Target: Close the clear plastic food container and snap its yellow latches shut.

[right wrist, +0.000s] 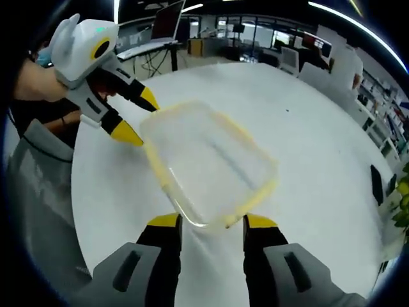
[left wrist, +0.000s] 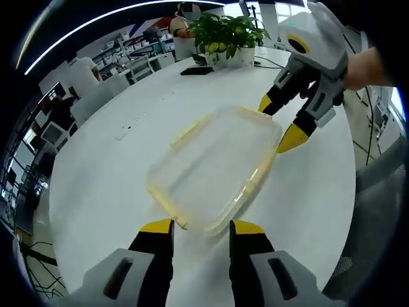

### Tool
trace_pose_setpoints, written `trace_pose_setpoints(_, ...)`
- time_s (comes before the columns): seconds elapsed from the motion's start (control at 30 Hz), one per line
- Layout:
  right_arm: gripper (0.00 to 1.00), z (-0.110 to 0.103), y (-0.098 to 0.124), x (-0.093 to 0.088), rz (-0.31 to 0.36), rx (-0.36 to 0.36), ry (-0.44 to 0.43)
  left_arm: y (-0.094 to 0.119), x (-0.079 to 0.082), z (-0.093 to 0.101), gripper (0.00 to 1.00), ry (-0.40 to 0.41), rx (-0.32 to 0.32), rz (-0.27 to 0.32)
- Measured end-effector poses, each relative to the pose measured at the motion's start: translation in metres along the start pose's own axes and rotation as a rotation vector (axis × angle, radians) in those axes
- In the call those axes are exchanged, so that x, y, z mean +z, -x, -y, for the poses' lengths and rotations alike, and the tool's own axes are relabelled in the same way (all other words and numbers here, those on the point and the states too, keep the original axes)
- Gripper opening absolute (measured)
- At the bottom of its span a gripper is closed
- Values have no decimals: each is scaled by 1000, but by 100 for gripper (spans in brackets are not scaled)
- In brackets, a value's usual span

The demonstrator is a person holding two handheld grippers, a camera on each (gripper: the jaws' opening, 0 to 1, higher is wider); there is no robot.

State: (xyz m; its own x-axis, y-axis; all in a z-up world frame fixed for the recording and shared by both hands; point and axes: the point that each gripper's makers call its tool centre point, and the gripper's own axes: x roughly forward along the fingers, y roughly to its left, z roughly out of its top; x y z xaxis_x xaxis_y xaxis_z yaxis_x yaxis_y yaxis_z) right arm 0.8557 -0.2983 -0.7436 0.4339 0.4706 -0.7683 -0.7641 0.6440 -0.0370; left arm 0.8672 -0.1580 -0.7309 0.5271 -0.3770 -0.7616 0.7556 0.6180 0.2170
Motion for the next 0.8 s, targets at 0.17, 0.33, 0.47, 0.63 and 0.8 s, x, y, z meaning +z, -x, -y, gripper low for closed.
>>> trace_pose_setpoints(0.17, 34, 0, 1, -1, 2, -2, -17, 0, -3, 3, 28, 23, -4, -15)
trace_pose_setpoints(0.33, 39, -1, 3, -5, -4, -4, -53, 2, -9, 6, 30, 41, -4, -33)
trace_pose_setpoints(0.47, 40, -2, 10, -8, 19, -18, -103, 12, -10, 6, 30, 73, 10, -16)
trace_pose_setpoints(0.63, 40, -6, 18, -13, 49, -35, -167, 24, -14, 8, 30, 131, 23, 8)
trace_pose_setpoints(0.8, 41, -12, 27, -14, 76, -52, -198, 31, -22, 15, 31, 166, 31, 10)
